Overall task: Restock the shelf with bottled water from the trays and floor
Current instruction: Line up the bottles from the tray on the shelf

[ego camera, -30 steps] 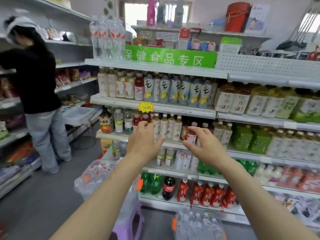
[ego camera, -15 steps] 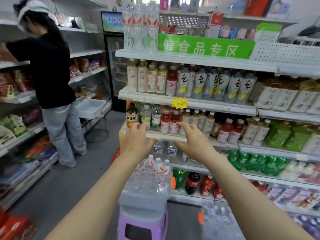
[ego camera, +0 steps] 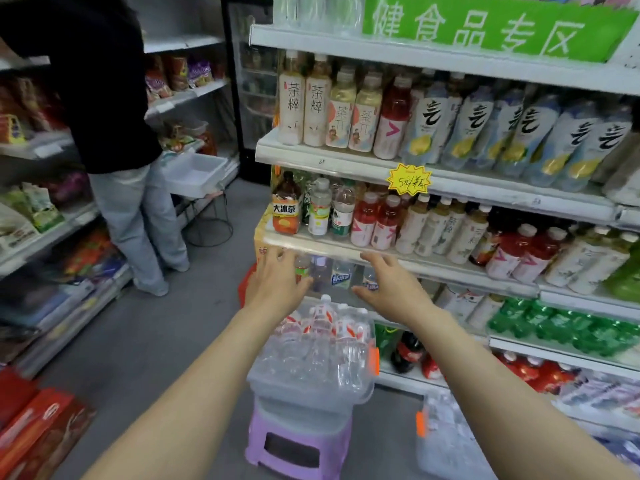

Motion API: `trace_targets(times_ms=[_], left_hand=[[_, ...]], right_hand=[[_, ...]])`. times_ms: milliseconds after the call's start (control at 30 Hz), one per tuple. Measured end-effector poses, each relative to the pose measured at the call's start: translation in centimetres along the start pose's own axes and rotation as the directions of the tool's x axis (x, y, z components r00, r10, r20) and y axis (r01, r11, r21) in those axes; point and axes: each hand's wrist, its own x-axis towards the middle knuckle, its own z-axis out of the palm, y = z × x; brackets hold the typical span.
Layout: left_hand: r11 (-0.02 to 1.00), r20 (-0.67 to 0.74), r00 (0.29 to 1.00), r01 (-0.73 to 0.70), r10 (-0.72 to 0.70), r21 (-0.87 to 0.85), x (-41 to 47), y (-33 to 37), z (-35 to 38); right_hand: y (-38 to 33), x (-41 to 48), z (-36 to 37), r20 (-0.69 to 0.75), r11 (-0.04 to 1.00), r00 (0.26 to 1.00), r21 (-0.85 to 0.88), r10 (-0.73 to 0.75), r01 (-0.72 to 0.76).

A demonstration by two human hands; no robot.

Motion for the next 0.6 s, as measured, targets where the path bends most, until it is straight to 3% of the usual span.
trace_targets(times_ms=[267, 400, 500, 600], left_hand=[[0.978, 0.165, 0.964, 0.208, -0.207, 0.009, 5.1, -5.9, 7.4], [0.952, 0.304, 0.909, 0.305, -0.286, -0.017, 6.0, -10.1, 12.4], [0.938, 0.399, 0.863, 0.347, -0.309, -0.025, 7.1, -11.8, 16.0], [0.946, 0.497, 0.835, 0.315, -0.236, -0.081, 8.1, -11.6, 19.0]], right_hand=[[4.1, 8.2, 8.9, 0.252, 0.996, 0.964, 0.017, 0.084, -0.091], [6.4, 10.4, 14.0, 0.424, 0.972, 0.89, 0.078, 0.169, -0.222], [8.2, 11.2, 17.9, 0.457, 0.922, 0.843, 0.111, 0.283, -0.37], [9.7, 10.7, 21.1, 0.456, 0.83, 0.776, 0.131, 0.436, -0.543]])
